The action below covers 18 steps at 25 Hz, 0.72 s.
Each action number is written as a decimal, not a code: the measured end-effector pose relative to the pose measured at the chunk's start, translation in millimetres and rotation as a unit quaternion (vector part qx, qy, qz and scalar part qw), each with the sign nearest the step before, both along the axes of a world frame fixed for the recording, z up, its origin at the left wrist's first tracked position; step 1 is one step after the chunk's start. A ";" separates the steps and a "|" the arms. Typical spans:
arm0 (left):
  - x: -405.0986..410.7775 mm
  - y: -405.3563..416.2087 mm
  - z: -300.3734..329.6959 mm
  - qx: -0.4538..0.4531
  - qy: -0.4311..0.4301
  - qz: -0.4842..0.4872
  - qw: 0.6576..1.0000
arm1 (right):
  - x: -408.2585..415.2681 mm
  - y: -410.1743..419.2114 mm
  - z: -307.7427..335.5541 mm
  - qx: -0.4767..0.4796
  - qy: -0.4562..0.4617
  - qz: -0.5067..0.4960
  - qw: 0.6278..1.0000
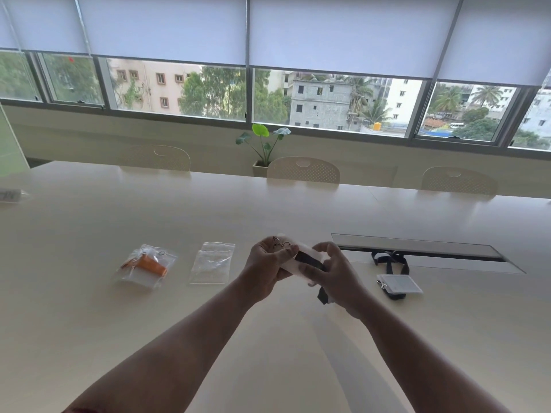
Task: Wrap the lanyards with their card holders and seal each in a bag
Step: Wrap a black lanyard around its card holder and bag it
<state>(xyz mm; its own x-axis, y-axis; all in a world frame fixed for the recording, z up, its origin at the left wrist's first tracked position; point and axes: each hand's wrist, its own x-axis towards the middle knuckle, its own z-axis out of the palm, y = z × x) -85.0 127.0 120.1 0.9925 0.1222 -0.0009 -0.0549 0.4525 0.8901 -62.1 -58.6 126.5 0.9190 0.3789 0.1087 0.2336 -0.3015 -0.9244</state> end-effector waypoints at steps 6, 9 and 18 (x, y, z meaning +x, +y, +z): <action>-6.0 6.7 9.0 0.082 0.008 -0.020 0.996 | 6.0 -18.0 12.3 -0.044 -0.046 0.056 0.996; -7.8 5.8 13.9 0.106 0.006 -0.001 0.994 | 5.5 -25.4 16.3 -0.093 -0.094 0.045 0.990; -14.2 -1.7 13.5 0.205 -0.018 0.060 0.977 | 3.3 -27.5 44.6 -0.222 -0.339 0.066 0.912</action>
<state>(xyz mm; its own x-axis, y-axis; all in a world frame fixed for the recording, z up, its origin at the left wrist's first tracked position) -99.2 125.2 133.6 0.9697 0.2200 0.1060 -0.1192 0.0473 0.9917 -58.7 -86.0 171.0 0.6409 0.6258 0.4446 0.7673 -0.5393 -0.3469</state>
